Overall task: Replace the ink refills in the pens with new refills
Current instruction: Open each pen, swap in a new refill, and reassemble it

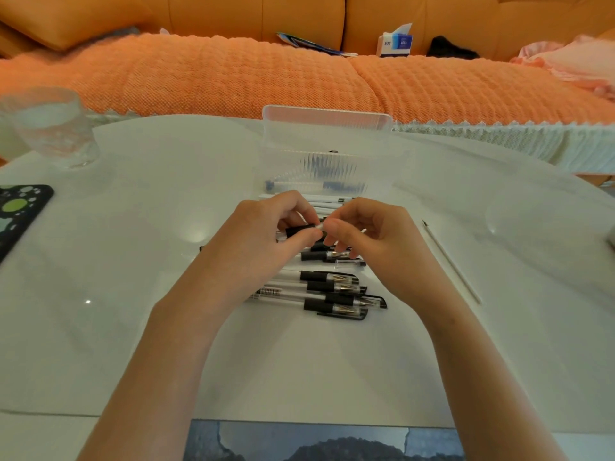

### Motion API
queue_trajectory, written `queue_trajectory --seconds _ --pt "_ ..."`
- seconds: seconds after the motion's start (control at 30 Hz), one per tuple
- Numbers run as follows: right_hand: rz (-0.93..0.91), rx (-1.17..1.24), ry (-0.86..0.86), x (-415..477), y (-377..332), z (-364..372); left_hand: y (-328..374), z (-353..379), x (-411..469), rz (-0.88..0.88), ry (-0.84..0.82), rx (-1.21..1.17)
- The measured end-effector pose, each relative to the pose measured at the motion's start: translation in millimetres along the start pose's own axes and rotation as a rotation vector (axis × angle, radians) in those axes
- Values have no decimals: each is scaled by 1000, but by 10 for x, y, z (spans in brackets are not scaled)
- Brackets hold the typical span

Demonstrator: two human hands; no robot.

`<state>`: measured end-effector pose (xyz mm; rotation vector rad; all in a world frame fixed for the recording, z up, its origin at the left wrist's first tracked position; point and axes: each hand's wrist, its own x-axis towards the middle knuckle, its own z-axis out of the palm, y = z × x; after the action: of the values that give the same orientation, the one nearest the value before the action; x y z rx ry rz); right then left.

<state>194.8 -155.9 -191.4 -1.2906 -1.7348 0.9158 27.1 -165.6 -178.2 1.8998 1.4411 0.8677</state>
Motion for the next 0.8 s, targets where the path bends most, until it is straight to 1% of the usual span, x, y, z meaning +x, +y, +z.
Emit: queue_trajectory --seconds 0.1,0.23,0.4,0.57,0.67,0.8 --pt "31 -1 -24 5 -1 0 2 9 -2 0 0 -5" --pt "14 -13 2 10 -6 -60 9 18 -1 7 -7 7" --pt "13 -4 -71 -3 12 -98 -6 12 5 9 -11 21" --pt "50 -2 -49 -1 20 -39 -1 7 -6 -2 -11 10" --pt "26 1 -41 -4 12 -61 0 4 -4 -6 -9 4" --pt "18 32 -76 -10 10 -57 0 -2 5 -3 -19 22"
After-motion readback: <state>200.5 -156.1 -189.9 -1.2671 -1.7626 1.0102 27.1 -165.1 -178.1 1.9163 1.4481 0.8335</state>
